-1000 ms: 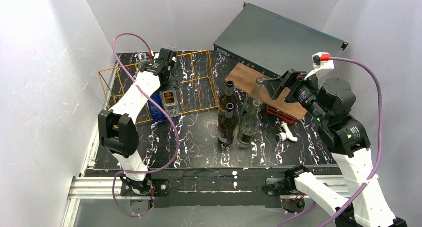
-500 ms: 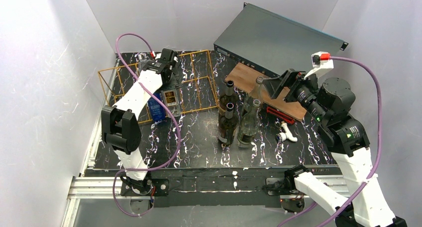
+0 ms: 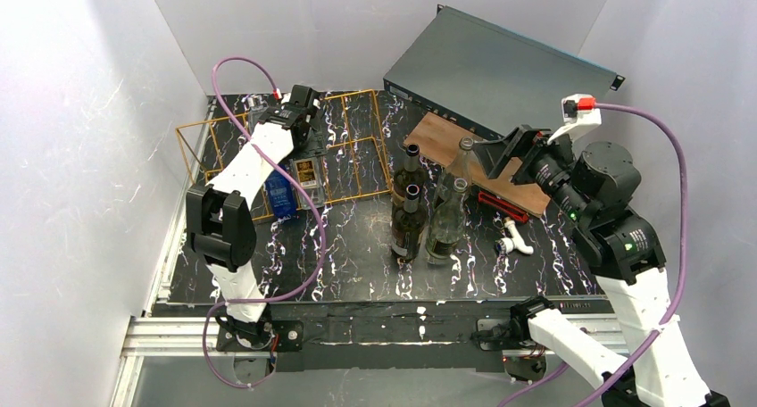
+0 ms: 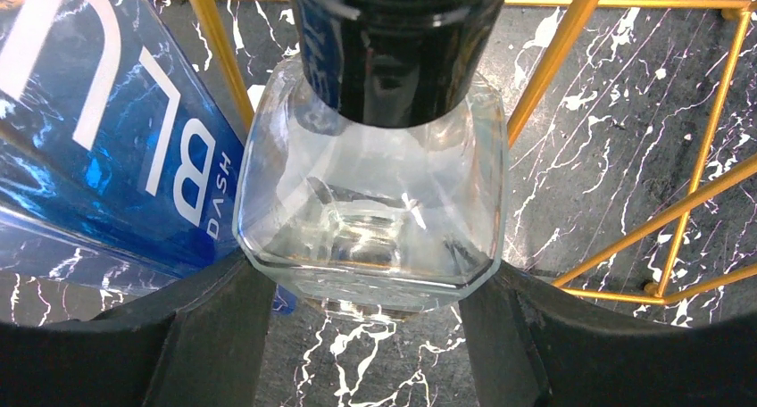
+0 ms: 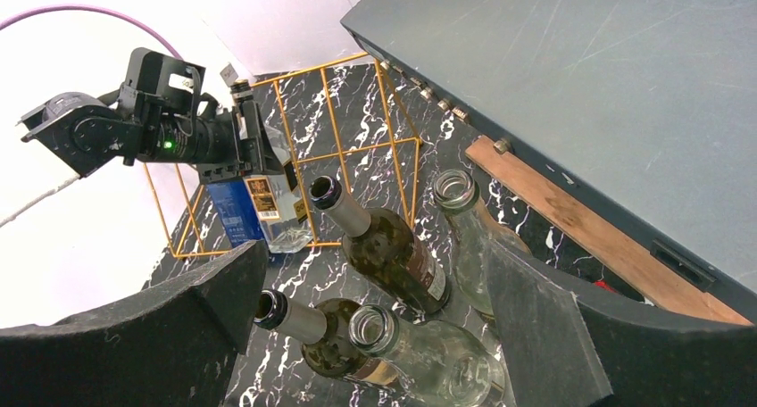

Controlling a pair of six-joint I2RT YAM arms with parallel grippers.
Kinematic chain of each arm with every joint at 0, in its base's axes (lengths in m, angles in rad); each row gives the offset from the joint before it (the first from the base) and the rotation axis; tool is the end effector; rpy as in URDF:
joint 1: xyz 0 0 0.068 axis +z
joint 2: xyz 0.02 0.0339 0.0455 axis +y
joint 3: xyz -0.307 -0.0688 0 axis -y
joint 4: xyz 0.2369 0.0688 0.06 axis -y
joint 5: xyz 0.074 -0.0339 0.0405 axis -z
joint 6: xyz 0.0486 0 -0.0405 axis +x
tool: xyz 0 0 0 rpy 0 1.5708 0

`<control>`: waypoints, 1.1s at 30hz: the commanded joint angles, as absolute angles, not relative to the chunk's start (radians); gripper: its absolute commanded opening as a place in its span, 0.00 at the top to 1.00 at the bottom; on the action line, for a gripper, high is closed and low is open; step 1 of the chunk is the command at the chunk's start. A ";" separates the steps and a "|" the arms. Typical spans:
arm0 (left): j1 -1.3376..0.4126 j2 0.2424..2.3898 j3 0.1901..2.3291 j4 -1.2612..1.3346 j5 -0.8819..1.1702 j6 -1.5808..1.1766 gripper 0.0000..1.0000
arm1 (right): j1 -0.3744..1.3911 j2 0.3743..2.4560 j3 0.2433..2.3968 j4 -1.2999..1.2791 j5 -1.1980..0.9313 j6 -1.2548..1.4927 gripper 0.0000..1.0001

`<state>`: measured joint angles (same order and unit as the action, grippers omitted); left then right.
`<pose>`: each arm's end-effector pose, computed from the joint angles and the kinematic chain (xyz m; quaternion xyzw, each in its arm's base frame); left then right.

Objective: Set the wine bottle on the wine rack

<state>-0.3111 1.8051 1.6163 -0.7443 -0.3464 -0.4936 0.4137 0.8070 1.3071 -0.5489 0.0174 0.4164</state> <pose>0.3920 -0.1087 0.3304 -0.1390 0.9266 0.0297 0.3482 0.1003 0.0431 0.4955 0.0070 0.7241 0.2723 0.6336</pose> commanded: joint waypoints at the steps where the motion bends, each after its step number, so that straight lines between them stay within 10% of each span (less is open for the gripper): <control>1: -0.311 1.799 1.641 -0.759 -0.316 -0.502 0.60 | 0.412 0.797 1.335 -0.512 0.006 0.412 0.00; 8: -0.311 1.784 1.636 -0.757 -0.326 -0.498 0.41 | 0.411 0.784 1.322 -0.520 0.007 0.420 0.00; 33: -0.311 1.697 1.617 -0.753 -0.302 -0.490 0.20 | 0.412 0.798 1.319 -0.514 -0.018 0.441 0.00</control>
<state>-0.3107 1.7930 1.6165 -0.7393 -0.3106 -0.4910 0.4137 0.7986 1.3071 -0.5499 -0.0074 0.4392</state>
